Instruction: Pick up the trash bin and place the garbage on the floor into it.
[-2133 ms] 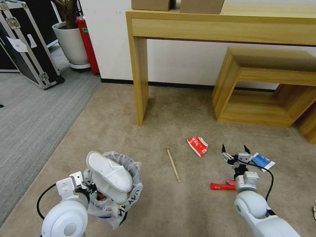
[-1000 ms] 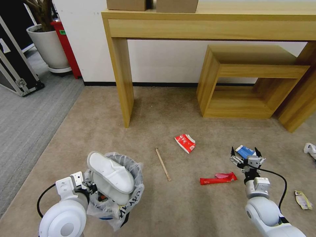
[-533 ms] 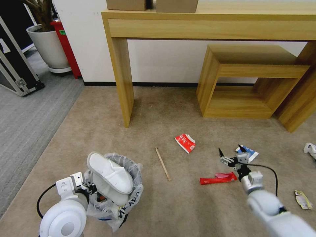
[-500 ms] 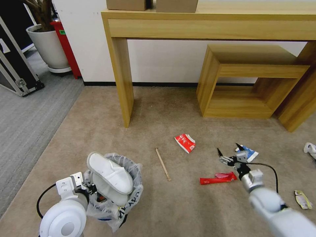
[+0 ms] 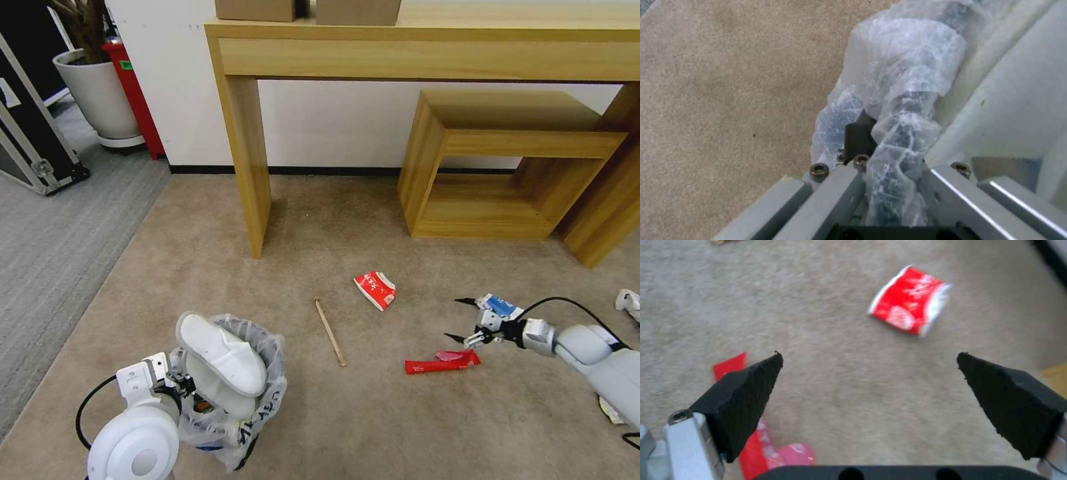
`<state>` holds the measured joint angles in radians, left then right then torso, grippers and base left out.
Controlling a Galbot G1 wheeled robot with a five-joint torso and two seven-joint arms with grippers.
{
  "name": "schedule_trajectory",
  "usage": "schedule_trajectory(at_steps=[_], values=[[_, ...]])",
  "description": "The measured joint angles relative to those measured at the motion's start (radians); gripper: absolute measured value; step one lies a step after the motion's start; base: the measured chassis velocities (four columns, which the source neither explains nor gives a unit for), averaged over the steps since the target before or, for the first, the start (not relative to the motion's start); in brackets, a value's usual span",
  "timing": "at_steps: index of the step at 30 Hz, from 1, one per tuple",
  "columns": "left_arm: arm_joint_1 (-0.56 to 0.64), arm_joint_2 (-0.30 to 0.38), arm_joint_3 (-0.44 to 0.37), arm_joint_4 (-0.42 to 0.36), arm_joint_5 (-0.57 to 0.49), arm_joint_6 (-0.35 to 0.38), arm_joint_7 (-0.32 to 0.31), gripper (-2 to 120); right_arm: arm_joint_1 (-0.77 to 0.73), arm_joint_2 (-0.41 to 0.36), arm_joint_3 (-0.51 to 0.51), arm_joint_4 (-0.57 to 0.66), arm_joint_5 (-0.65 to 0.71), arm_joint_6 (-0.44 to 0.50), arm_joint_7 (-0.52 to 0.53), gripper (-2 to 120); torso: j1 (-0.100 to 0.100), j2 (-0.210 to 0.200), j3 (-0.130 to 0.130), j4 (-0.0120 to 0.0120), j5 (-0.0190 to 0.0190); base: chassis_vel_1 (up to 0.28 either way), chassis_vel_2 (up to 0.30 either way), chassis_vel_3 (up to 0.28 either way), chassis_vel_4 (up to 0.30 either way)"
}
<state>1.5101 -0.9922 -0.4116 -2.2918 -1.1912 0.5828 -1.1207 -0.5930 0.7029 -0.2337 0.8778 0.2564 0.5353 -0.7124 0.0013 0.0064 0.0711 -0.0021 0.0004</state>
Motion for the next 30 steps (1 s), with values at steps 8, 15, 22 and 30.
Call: schedule_trajectory(at_steps=[8,15,22,30], values=[[-0.008,-0.009,0.006,0.026,0.006,-0.003,-0.009,0,0.08,0.093,-0.08,-0.132,-0.058,0.004,-0.099,100,0.0,0.0,0.0,0.0,-0.0005,0.0,0.0,0.0,0.0],[-0.027,-0.014,0.013,0.045,0.001,-0.004,-0.015,0,0.141,0.192,-0.109,-0.308,-0.134,0.036,-0.13,100,0.0,0.0,0.0,-0.0001,-0.0004,0.0,0.0,0.0,0.0],[-0.035,-0.021,0.016,0.065,0.006,-0.006,-0.02,0,0.148,0.243,-0.111,-0.388,-0.167,0.042,-0.121,100,0.0,0.0,0.0,0.0001,0.0002,0.0,0.0,0.0,0.0],[-0.05,-0.023,0.023,0.081,0.006,-0.01,-0.02,0,0.138,0.287,-0.088,-0.468,-0.209,0.052,-0.05,100,0.0,0.0,0.0,-0.0002,-0.0001,0.0,0.0,0.0,0.0]])
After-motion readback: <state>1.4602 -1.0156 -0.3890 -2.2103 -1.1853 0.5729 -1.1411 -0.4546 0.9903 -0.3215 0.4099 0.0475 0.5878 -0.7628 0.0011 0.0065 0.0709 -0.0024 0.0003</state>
